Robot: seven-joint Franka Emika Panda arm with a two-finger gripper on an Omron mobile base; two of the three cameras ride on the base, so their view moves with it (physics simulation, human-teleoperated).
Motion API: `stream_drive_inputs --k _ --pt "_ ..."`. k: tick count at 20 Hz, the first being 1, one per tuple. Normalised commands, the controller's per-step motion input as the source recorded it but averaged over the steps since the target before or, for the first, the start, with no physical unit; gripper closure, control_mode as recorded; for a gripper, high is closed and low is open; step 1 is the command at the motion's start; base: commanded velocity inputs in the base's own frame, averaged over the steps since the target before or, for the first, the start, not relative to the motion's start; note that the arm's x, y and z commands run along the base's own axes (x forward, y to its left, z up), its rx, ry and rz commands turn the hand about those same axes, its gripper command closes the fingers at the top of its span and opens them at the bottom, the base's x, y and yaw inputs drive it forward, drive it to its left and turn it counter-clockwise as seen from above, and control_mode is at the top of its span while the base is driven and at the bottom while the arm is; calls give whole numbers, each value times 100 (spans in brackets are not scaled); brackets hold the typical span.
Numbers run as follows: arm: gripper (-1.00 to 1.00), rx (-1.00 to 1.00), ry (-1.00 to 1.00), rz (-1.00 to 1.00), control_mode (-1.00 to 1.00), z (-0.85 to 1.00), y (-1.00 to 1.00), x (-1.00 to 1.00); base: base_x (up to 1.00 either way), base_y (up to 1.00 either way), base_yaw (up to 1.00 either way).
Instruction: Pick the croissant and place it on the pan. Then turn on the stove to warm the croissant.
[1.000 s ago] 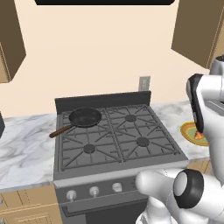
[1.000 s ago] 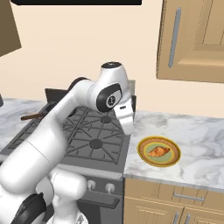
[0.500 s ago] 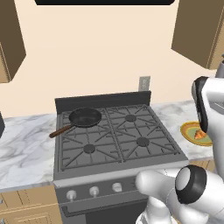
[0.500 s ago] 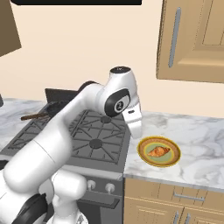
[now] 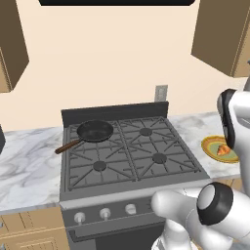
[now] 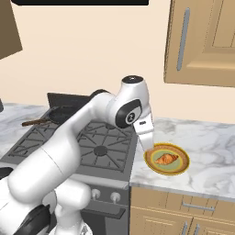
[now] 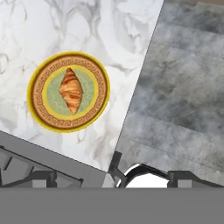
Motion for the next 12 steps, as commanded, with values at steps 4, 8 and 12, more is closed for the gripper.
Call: stream_drive_inputs --k 4,8,12 --pt "-100 7 0 0 -100 -31 -9 0 0 0 0" --pt "-100 7 0 0 -100 -18 -11 0 0 0 0" --pt "-100 6 0 0 -100 -10 -12 0 0 0 0"
